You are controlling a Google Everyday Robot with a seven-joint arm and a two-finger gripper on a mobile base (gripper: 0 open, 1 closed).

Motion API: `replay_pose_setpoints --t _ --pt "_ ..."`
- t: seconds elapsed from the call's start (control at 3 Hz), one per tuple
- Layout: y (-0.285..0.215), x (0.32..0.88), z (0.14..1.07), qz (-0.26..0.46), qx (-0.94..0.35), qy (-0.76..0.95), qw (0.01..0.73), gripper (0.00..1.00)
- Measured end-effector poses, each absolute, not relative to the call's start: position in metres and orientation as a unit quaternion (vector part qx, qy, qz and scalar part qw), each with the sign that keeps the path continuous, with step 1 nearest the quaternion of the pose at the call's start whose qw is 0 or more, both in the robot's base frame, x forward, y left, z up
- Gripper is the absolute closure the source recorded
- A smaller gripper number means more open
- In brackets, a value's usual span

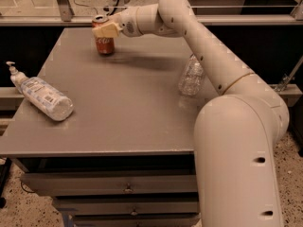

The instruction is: Move coke can near water bottle

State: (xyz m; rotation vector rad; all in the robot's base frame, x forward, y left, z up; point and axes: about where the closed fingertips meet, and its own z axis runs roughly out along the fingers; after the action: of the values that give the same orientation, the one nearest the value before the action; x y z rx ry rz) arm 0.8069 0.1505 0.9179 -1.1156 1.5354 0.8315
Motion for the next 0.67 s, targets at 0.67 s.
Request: replay_pose_setpoints --t 0.67 --pt "0.075 0.808 0.936 0.290 -0.458 0.661 0.519 1.00"
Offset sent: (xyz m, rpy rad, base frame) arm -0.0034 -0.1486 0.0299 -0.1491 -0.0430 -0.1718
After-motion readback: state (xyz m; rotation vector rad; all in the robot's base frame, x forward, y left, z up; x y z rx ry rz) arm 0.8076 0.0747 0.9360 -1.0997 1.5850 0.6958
